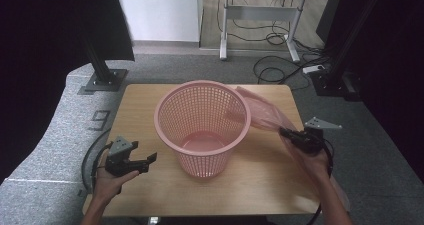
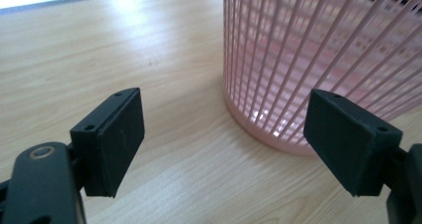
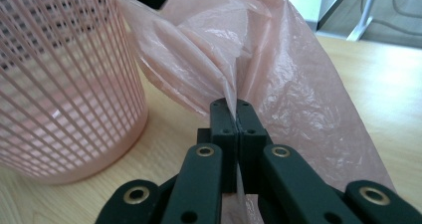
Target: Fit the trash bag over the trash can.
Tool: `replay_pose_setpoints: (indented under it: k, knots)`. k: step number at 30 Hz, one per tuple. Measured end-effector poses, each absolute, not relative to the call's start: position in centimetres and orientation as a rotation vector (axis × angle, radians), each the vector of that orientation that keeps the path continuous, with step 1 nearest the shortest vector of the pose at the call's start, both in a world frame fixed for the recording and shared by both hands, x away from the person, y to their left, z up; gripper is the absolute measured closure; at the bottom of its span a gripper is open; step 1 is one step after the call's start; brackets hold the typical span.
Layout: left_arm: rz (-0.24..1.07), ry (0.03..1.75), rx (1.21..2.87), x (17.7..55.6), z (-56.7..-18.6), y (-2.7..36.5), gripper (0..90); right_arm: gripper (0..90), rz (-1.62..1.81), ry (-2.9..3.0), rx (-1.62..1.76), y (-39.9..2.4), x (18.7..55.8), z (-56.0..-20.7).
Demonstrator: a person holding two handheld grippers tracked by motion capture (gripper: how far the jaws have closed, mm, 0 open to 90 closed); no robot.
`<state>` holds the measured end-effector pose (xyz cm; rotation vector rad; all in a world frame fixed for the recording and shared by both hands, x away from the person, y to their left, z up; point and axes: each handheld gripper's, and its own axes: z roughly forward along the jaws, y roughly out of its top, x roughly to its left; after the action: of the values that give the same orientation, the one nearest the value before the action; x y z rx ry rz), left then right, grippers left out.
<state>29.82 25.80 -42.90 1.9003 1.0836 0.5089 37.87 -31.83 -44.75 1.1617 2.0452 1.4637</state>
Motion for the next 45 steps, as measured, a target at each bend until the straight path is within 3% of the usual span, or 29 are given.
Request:
replay_pose_setpoints:
  k: [29, 45]
  knots:
    - [0.465, 0.936, 1.843, 28.8, -36.4, 24.8, 18.2, 89.2, 1.67, 1.798, 1.036, -37.1, 33.6, -37.3]
    - [0.461, 0.872, 1.839, 29.0, -33.4, 22.9, 20.6, 89.1, 1.715, 1.832, 0.909, -34.8, 32.6, -35.1]
